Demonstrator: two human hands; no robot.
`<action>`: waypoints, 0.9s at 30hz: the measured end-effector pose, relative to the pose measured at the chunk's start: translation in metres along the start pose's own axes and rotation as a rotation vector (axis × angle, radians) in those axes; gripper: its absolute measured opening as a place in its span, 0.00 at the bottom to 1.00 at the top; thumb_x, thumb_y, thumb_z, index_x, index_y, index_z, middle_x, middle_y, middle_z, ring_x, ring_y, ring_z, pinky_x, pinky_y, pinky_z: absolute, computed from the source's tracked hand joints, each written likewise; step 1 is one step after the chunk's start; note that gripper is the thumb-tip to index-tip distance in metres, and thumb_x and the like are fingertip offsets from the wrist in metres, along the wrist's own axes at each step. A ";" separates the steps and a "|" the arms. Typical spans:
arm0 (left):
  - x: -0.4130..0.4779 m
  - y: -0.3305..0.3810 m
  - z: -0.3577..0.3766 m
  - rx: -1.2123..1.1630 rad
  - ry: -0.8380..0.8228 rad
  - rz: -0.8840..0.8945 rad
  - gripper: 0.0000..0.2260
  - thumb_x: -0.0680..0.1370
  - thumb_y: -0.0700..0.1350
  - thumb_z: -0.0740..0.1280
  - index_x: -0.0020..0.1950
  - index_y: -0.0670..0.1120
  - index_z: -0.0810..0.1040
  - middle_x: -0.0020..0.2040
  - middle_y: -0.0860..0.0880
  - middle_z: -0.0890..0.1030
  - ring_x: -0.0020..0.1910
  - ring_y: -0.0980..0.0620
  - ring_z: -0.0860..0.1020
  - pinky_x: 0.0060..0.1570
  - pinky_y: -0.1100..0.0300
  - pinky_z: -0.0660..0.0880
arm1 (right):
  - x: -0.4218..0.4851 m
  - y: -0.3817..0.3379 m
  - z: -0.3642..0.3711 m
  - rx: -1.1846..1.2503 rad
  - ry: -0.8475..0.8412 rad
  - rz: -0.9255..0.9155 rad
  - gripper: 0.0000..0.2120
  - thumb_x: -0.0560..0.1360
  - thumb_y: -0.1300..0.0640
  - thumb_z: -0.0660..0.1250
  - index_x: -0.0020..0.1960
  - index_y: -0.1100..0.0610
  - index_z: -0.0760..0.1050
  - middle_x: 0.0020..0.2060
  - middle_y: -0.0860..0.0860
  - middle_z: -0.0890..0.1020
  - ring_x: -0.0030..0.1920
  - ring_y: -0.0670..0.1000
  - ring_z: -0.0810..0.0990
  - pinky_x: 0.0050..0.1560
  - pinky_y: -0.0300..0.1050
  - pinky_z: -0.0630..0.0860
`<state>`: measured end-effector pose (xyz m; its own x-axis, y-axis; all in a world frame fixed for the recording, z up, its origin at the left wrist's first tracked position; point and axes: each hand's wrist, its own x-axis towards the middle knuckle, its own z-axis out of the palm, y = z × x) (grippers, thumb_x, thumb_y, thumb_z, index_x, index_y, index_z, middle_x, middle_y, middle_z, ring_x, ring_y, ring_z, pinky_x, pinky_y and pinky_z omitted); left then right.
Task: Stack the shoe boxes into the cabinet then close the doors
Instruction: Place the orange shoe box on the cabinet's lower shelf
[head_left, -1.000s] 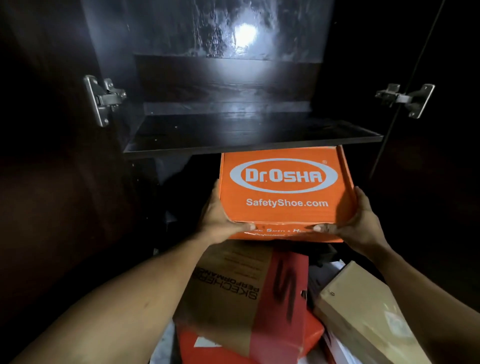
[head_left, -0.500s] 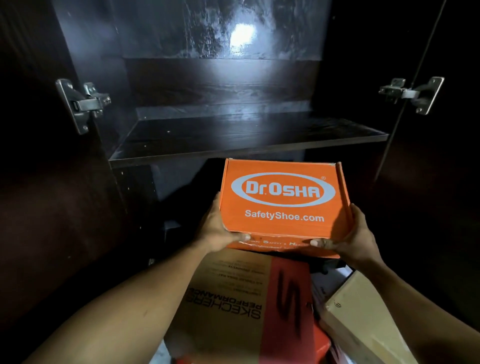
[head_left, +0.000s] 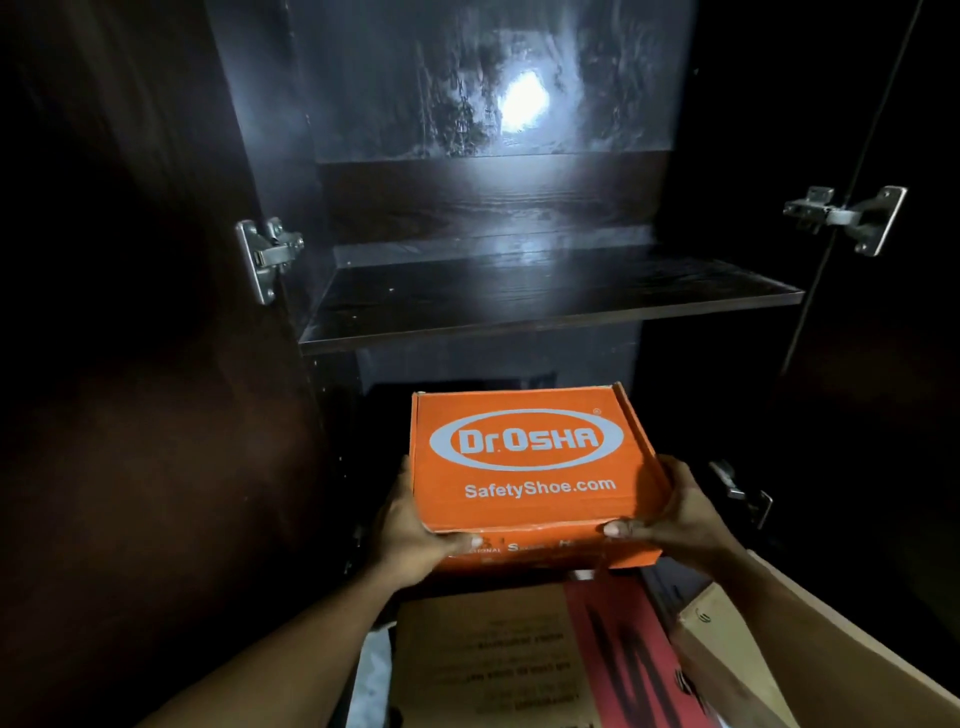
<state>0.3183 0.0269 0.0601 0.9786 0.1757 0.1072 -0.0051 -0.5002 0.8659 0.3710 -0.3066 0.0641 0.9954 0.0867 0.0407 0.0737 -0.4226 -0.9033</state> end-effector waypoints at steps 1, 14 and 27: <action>0.004 0.000 -0.002 0.003 0.013 -0.004 0.58 0.57 0.47 0.86 0.78 0.54 0.55 0.62 0.54 0.77 0.63 0.52 0.76 0.64 0.50 0.73 | 0.004 0.002 0.006 0.027 0.011 -0.010 0.59 0.52 0.58 0.87 0.76 0.58 0.58 0.61 0.48 0.74 0.58 0.47 0.77 0.54 0.37 0.77; 0.023 -0.038 0.011 -0.138 0.154 -0.064 0.47 0.59 0.41 0.84 0.74 0.47 0.65 0.59 0.52 0.78 0.59 0.53 0.77 0.60 0.51 0.75 | 0.039 0.028 0.049 0.153 0.066 0.077 0.57 0.49 0.48 0.87 0.72 0.59 0.65 0.58 0.53 0.79 0.56 0.53 0.81 0.56 0.51 0.80; 0.024 -0.076 0.019 -0.232 0.148 -0.168 0.41 0.67 0.38 0.80 0.75 0.45 0.64 0.65 0.45 0.76 0.62 0.49 0.74 0.59 0.50 0.73 | 0.059 0.049 0.081 0.009 0.158 0.146 0.43 0.62 0.57 0.84 0.71 0.58 0.68 0.58 0.54 0.78 0.53 0.52 0.77 0.50 0.47 0.75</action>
<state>0.3465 0.0528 -0.0124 0.9290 0.3699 0.0083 0.0909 -0.2498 0.9640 0.4280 -0.2494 -0.0121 0.9927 -0.1178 -0.0247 -0.0714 -0.4117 -0.9085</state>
